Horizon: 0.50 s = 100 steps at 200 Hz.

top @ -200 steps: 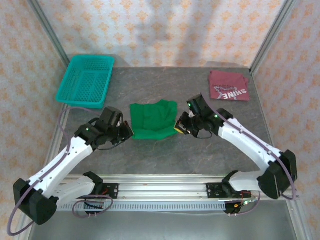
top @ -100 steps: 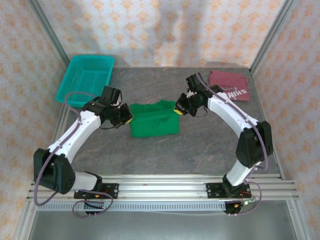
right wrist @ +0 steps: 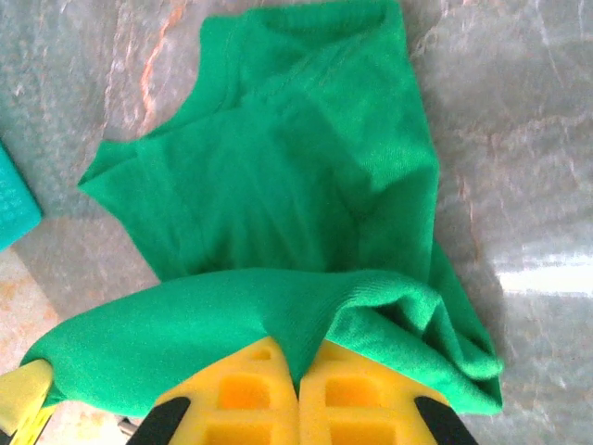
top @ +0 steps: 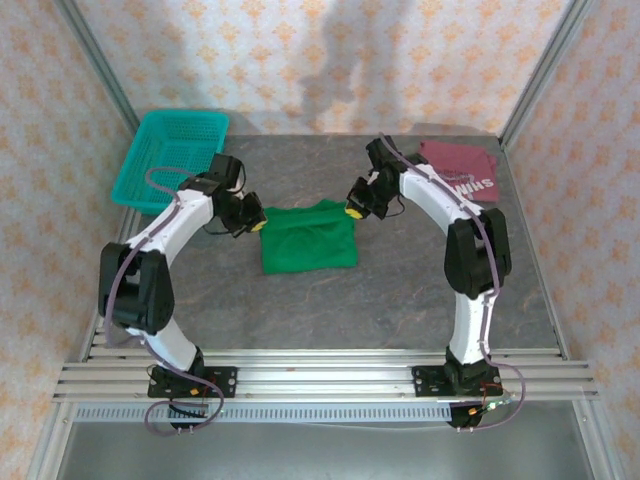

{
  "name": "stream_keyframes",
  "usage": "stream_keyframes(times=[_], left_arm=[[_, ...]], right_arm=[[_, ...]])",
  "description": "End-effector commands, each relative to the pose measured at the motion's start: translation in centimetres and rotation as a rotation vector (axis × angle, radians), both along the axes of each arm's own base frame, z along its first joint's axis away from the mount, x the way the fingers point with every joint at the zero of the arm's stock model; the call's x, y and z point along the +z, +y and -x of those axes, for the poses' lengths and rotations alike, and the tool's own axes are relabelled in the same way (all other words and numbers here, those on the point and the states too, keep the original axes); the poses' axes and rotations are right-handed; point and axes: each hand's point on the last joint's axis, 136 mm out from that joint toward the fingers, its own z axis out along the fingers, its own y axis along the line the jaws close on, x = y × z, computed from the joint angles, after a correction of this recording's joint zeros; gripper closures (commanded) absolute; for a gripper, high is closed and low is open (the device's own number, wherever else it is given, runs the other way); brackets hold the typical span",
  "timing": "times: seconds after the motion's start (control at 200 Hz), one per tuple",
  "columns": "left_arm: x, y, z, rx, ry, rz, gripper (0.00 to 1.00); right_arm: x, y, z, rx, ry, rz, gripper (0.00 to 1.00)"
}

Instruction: Fold and stack the t-shirts

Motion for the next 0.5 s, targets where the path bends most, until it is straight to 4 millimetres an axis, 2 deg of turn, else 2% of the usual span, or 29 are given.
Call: stream_keyframes(times=[0.0,0.055,0.075,0.105,0.14,0.165,0.205,0.27,0.335,0.425,0.47,0.495], left_arm=[[-0.5,1.0,-2.4,-0.009,-0.023,-0.025,1.0],[-1.1,1.4,-3.6,-0.001,-0.011,-0.027,1.0],[-1.1,1.6,-4.2,0.002,-0.013,-0.028,0.97],[-1.2,1.6,-4.9,0.004,-0.014,-0.029,0.85],[-0.6,1.8,-6.2,0.011,-0.024,-0.028,0.67],[-0.8,1.9,-7.0,0.016,-0.013,-0.028,0.58],[0.2,1.8,-8.2,0.025,-0.033,-0.02,0.49],[3.8,1.5,-10.6,0.043,-0.116,-0.001,0.44],[7.9,1.5,-11.8,0.051,-0.19,0.005,0.4],[13.8,1.8,-11.8,0.036,-0.308,-0.04,0.37],[16.0,1.6,-11.4,0.01,-0.365,-0.065,0.33],[18.5,1.6,-10.5,-0.001,-0.42,-0.07,0.32]], right_arm=[[-1.6,-1.5,-2.5,-0.048,0.006,0.042,0.98],[-2.3,-1.3,-3.9,-0.065,0.019,0.033,0.91],[-2.6,-1.2,-4.6,-0.072,0.019,0.029,0.86],[-3.0,-1.0,-5.6,-0.08,0.014,0.022,0.74],[-2.8,-0.7,-7.2,-0.086,-0.007,0.002,0.67],[-2.4,-0.6,-8.4,-0.096,-0.024,-0.014,0.63],[-1.4,-0.5,-10.4,-0.121,-0.058,-0.042,0.56],[1.6,-0.8,-13.1,-0.139,-0.161,-0.055,0.49],[4.6,-1.7,-14.1,-0.124,-0.27,-0.005,0.41],[8.0,-2.1,-12.9,-0.047,-0.36,0.019,0.35],[8.7,-2.6,-11.6,-0.009,-0.377,0.043,0.31],[9.0,-2.9,-10.8,0.012,-0.385,0.058,0.3]])
